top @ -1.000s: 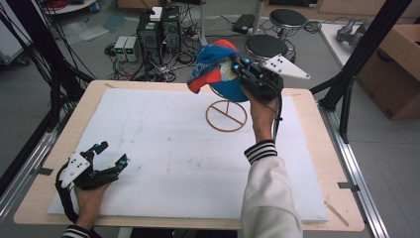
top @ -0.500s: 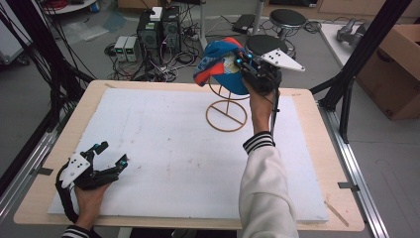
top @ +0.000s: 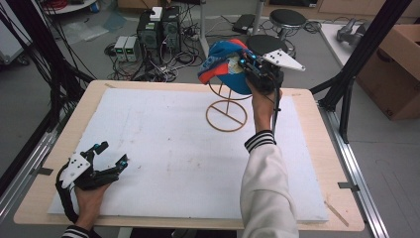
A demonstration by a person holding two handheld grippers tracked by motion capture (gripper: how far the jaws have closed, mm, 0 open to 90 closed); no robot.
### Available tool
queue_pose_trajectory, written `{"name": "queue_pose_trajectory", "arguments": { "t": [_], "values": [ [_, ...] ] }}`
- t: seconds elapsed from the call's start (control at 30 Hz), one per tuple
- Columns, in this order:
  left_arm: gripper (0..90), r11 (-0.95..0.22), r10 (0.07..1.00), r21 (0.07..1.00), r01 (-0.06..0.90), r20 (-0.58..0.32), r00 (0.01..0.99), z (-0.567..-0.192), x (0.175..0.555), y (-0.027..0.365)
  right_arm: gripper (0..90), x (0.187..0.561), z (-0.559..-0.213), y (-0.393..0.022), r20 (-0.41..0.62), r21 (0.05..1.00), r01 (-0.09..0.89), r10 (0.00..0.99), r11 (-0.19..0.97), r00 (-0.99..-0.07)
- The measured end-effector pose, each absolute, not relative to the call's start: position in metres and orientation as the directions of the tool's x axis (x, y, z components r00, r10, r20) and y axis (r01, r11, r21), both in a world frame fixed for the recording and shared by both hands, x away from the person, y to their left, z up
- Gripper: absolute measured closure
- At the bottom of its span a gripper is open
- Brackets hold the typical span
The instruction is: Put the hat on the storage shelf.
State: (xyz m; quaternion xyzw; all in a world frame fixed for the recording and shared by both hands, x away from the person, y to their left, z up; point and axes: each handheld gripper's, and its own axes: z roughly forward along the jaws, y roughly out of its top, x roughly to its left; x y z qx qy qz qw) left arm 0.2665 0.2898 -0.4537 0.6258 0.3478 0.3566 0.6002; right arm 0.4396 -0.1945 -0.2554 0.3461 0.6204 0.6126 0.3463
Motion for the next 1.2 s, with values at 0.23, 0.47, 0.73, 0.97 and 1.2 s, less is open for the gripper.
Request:
{"name": "queue_pose_trajectory", "arguments": {
  "t": [0.23,0.47,0.73,0.97,1.2],
  "values": [
    [16.9,-0.038,0.863,0.999,0.007,0.030,0.505,-0.454,0.266,0.290,80.9,0.444,-0.257,-0.200,-0.005,0.999,0.030,0.860,0.023,-0.510],
    [16.9,-0.042,0.863,0.999,0.007,0.033,0.504,-0.454,0.266,0.290,80.8,0.442,-0.262,-0.213,0.002,0.997,0.067,0.862,0.037,-0.507],
    [16.9,-0.045,0.862,0.999,0.005,0.036,0.505,-0.454,0.266,0.290,80.5,0.440,-0.265,-0.225,0.016,0.992,0.114,0.851,0.051,-0.525],
    [16.9,-0.044,0.863,0.999,0.001,0.038,0.504,-0.454,0.265,0.290,80.0,0.438,-0.272,-0.238,0.015,0.992,0.117,0.853,0.054,-0.522],
    [16.9,-0.046,0.863,0.999,-0.001,0.040,0.504,-0.454,0.265,0.289,78.9,0.437,-0.283,-0.246,0.029,0.987,0.148,0.851,0.058,-0.525]
  ]
}}
